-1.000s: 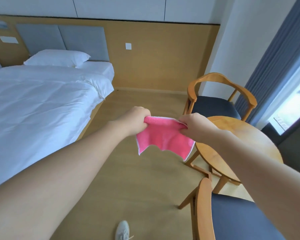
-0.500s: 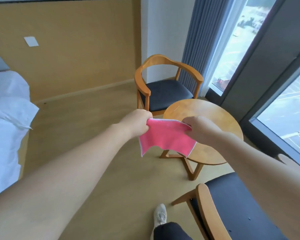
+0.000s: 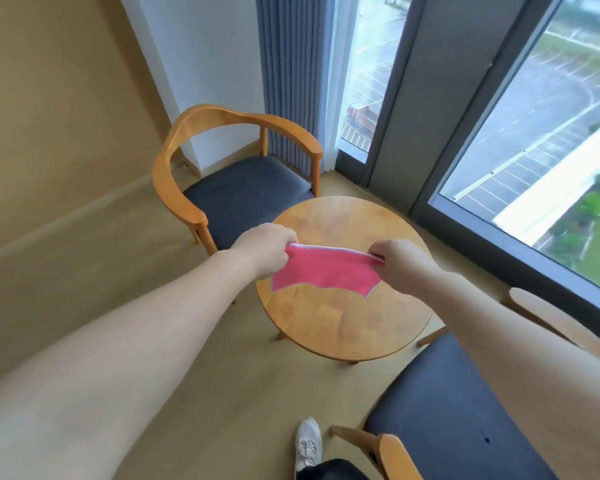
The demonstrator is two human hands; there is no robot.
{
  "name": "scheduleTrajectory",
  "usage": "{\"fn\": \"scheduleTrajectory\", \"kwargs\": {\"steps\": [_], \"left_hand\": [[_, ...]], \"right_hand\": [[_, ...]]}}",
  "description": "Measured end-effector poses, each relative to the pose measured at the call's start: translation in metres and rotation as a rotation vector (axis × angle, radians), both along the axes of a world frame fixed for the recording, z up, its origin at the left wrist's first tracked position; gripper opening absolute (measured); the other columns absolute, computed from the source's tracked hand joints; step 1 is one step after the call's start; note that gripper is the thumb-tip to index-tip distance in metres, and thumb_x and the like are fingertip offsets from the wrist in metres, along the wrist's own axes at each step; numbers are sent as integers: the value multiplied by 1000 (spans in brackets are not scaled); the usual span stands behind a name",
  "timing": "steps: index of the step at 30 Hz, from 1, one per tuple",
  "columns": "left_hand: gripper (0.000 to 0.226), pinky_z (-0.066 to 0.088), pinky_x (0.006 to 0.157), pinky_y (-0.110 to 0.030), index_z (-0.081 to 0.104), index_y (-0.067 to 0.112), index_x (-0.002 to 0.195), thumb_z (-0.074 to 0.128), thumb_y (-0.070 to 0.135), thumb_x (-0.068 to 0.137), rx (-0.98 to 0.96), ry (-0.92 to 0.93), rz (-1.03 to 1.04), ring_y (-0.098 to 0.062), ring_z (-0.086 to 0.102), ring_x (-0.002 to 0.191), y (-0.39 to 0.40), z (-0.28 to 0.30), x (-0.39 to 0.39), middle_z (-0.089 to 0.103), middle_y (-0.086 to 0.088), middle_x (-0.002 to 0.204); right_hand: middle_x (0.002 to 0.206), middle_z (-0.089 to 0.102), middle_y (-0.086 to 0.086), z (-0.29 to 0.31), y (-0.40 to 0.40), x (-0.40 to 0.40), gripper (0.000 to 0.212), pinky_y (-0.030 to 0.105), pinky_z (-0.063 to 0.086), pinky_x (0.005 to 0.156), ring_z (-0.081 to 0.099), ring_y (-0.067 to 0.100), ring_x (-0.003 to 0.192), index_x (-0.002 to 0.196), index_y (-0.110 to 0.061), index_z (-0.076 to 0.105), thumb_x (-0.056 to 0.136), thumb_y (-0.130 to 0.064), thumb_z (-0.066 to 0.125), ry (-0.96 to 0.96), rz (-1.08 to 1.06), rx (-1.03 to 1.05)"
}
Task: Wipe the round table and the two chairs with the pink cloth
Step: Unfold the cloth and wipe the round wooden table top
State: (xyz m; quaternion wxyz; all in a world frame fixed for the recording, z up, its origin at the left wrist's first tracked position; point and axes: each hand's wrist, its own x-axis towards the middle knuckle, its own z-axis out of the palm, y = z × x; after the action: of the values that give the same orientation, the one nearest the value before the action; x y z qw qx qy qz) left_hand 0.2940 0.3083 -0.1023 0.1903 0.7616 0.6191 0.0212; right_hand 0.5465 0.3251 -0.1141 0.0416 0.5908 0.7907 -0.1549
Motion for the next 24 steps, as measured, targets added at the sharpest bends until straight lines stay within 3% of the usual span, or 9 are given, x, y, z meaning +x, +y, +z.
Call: {"fn": "scheduleTrajectory", "kwargs": {"steps": [3, 7, 11, 14, 18, 24], "left_hand": [[21, 54, 66, -39, 63, 23, 88, 48, 8, 85, -64, -25, -75, -18, 58, 77, 42, -10, 15, 60, 4, 82], [26, 50, 66, -39, 63, 20, 84, 45, 2, 82, -173, -19, -218, -21, 57, 78, 82, -39, 28, 61, 0, 87], [27, 52, 74, -40, 62, 20, 93, 43, 3, 85, -309, -9, -349, -21, 57, 84, 113, -83, 24, 59, 1, 94], [26, 50, 72, -35, 63, 18, 97, 45, 3, 86, -376, 2, -446, -20, 56, 83, 132, -118, 14, 58, 0, 95], [18, 44, 67, -31, 60, 20, 85, 49, 5, 85, -482, 34, -591, -20, 53, 78, 135, -160, -7, 56, 2, 84], [19, 44, 69, -32, 54, 19, 82, 47, 2, 83, -647, 93, -705, -23, 54, 80, 139, -197, -26, 54, -1, 82]], "right_hand": [[85, 62, 2, -11, 22, 17, 22, 33, 52, 64, 58, 20, 77, 92, -16, 68, 88, -4, 50, 2, -99, -23], [81, 62, -3, -38, 33, 26, 17, 23, 39, 53, 56, 14, 70, 94, -21, 66, 90, -9, 55, 35, -246, -85], [81, 62, -3, -79, 32, 15, 22, 24, 43, 54, 57, 14, 72, 97, -22, 65, 90, -7, 50, 35, -388, -231], [82, 62, -3, -114, 18, -4, 27, 27, 48, 57, 58, 15, 72, 98, -23, 65, 90, -6, 46, 74, -538, -324], [84, 63, -2, -157, -10, -36, 30, 32, 51, 64, 59, 18, 75, 95, -24, 67, 87, -5, 45, 112, -683, -451], [88, 64, -2, -191, -34, -62, 35, 34, 51, 68, 59, 20, 80, 95, -24, 66, 83, -3, 40, 127, -794, -557]]}}
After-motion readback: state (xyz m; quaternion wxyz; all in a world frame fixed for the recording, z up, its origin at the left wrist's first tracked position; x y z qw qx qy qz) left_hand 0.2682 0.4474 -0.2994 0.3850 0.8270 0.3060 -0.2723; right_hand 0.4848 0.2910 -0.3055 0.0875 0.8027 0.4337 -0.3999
